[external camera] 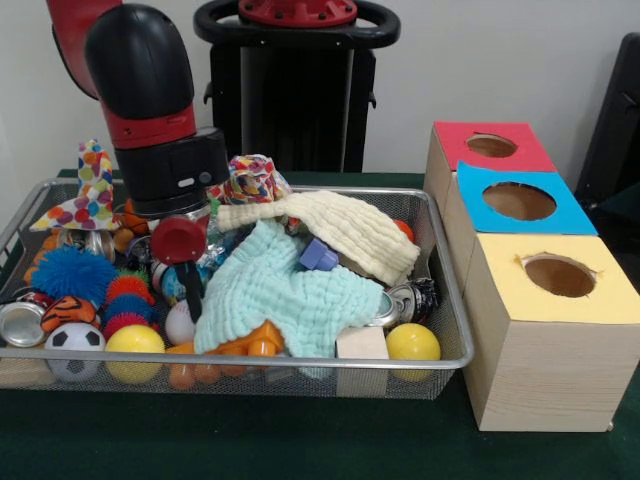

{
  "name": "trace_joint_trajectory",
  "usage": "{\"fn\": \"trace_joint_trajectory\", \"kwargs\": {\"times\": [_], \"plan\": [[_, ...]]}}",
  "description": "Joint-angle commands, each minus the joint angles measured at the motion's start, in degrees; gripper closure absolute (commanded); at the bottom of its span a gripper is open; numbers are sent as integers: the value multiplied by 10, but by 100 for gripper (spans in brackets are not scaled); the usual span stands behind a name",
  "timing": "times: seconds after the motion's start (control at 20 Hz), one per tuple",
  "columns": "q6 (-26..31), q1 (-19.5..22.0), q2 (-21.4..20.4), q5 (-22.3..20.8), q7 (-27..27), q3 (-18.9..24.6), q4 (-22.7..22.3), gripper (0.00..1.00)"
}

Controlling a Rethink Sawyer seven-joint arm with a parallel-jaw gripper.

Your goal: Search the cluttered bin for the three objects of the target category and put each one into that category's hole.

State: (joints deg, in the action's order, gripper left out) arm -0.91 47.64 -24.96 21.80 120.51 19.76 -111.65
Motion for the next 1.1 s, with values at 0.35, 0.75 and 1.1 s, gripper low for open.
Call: {"fn": "trace_joint_trajectory", "kwargs": {"times": [0.35,0.75,1.1], "plan": [[-23,78,89,-6,148,162,-70,0],[-13,93,96,-6,125,165,-68,0],[-26,99,92,-13,130,175,-75,0]]}}
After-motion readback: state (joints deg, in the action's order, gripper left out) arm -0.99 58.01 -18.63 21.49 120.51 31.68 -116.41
